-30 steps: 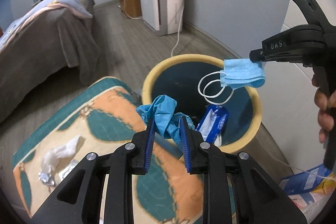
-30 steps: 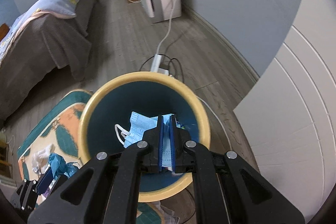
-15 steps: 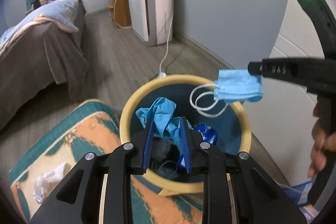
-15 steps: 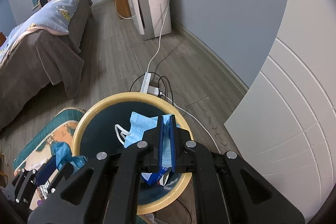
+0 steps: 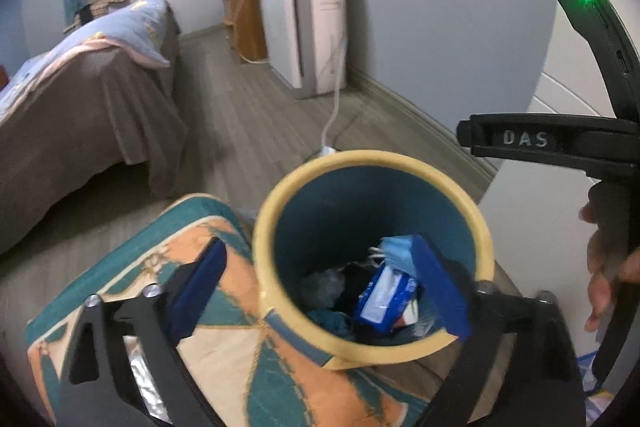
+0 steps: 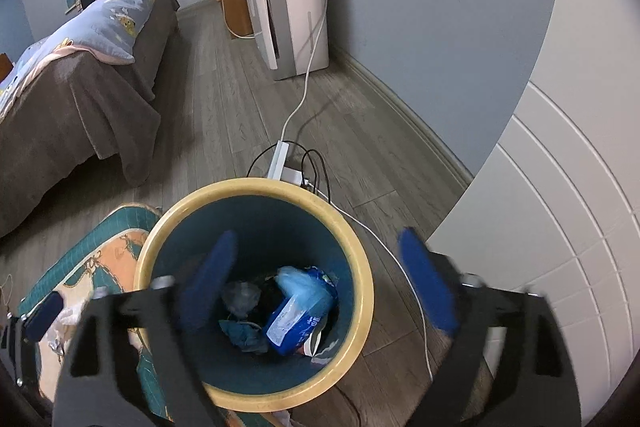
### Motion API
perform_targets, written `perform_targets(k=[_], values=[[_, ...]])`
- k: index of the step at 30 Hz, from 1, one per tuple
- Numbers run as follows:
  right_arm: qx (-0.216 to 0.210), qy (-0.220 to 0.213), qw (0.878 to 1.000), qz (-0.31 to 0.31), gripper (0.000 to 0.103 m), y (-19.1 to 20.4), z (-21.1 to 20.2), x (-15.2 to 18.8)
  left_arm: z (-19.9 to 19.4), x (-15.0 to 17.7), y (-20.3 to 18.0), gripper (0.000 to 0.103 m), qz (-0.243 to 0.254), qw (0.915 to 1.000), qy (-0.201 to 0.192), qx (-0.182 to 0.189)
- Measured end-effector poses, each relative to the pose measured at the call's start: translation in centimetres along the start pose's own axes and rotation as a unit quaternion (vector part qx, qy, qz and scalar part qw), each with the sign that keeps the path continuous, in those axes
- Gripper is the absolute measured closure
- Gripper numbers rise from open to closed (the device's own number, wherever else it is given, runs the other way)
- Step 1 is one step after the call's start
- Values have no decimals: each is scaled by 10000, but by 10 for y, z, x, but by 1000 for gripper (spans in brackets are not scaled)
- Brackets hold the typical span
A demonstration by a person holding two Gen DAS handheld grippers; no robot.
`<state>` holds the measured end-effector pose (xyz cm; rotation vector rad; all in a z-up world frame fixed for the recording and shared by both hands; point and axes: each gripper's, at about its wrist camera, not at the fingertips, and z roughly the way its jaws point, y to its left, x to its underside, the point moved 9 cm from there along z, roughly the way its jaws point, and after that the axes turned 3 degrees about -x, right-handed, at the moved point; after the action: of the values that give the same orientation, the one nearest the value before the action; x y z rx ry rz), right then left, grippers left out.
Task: Collect trash
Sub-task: 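Open the right gripper to drop the mask while the left drops the glove into the wastebasket, then move both grippers back over the trash on the cushion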
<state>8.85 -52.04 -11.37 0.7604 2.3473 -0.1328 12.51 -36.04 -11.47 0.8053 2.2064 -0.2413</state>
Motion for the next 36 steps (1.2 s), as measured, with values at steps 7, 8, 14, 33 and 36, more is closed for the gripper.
perform_targets(k=[7, 8, 14, 33, 36], values=[[-155, 141, 9994, -269, 6, 18, 3, 4, -15, 17, 45, 7, -220, 9991, 189, -320], [-175, 169, 9992, -317, 6, 21, 4, 6, -18, 18, 53, 7, -238, 9988, 192, -377], [-270, 243, 9973, -634, 6, 45, 0, 10, -39, 30, 101, 7, -175, 9954, 242, -915], [-791, 215, 9819, -1707, 6, 165, -59, 61, -166, 97, 209, 5, -1466, 9776, -77, -1510], [-945, 272, 9780, -1839, 6, 189, -69, 76, -175, 120, 236, 5, -1754, 9692, -11, -1727]])
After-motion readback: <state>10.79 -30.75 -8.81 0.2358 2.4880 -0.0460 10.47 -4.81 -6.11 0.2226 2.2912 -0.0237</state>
